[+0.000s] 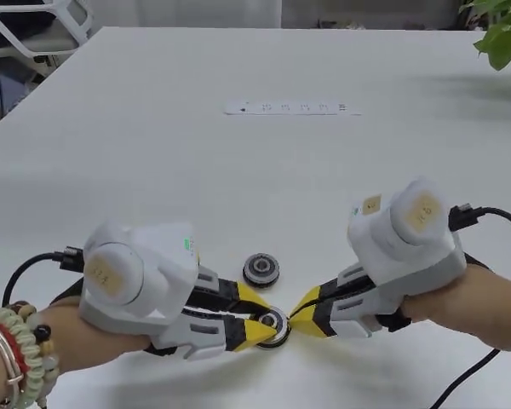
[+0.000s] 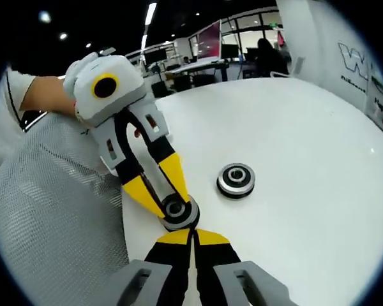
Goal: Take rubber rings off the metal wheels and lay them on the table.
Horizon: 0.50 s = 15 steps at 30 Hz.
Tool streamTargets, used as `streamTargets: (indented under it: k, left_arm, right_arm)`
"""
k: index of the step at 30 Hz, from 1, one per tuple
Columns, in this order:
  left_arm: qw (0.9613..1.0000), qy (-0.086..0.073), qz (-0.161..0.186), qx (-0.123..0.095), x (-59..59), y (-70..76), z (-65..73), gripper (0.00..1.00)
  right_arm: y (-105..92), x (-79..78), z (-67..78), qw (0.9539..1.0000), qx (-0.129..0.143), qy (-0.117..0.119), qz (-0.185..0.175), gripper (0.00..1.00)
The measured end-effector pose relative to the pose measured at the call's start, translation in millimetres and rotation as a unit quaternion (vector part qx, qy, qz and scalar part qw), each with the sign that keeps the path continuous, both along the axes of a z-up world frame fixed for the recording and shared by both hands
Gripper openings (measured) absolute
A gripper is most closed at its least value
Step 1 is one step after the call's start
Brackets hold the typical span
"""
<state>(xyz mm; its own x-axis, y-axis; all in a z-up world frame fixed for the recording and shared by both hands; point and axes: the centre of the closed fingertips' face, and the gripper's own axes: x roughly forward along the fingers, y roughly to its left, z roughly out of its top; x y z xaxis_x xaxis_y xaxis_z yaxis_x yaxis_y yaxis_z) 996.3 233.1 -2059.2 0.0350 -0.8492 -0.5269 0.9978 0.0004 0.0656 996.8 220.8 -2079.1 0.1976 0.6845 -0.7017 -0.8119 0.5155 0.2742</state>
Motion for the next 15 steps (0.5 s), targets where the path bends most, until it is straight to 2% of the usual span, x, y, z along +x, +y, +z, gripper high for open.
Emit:
streamTargets:
  k: [1,2,4,8,11,12,13,15]
  left_arm:
    - [1.0,0.001,0.0,0.0,0.1,0.1,-0.1,0.08]
    - [1.0,0.002,0.001,0.001,0.5,0.3,-0.1,0.08]
    - [1.0,0.002,0.002,0.001,1.4,0.4,-0.1,0.08]
    - [1.0,0.001,0.003,0.002,2.5,0.7,-0.2,0.08]
    - [1.0,0.002,0.003,0.004,3.1,1.4,-0.3,0.08]
    - [1.0,0.004,0.003,0.005,3.7,2.0,-0.4,0.08]
    - [1.0,0.005,0.004,0.005,4.2,2.4,-0.4,0.08]
    - [1.0,0.007,0.004,0.004,4.6,2.7,-0.5,0.08]
  right_arm:
    - [-0.8,0.6,0.6,0.9999,0.003,0.011,-0.01,0.0]
    - [0.1,2.4,3.4,0.9991,0.019,0.027,-0.027,0.0]
    - [-0.7,4.6,6.7,0.9974,0.037,0.042,-0.046,0.0]
    - [-1.4,3.8,7.1,0.9952,0.049,0.059,-0.061,0.0]
    - [1.7,3.4,11.8,0.9851,0.091,0.105,-0.102,0.0]
    - [2.5,4.3,14.1,0.9781,0.11,0.128,-0.121,0.0]
    - [0.9,4.5,12.0,0.9754,0.109,0.138,-0.132,0.0]
    - [0.1,4.7,10.0,0.9764,0.11,0.136,-0.127,0.0]
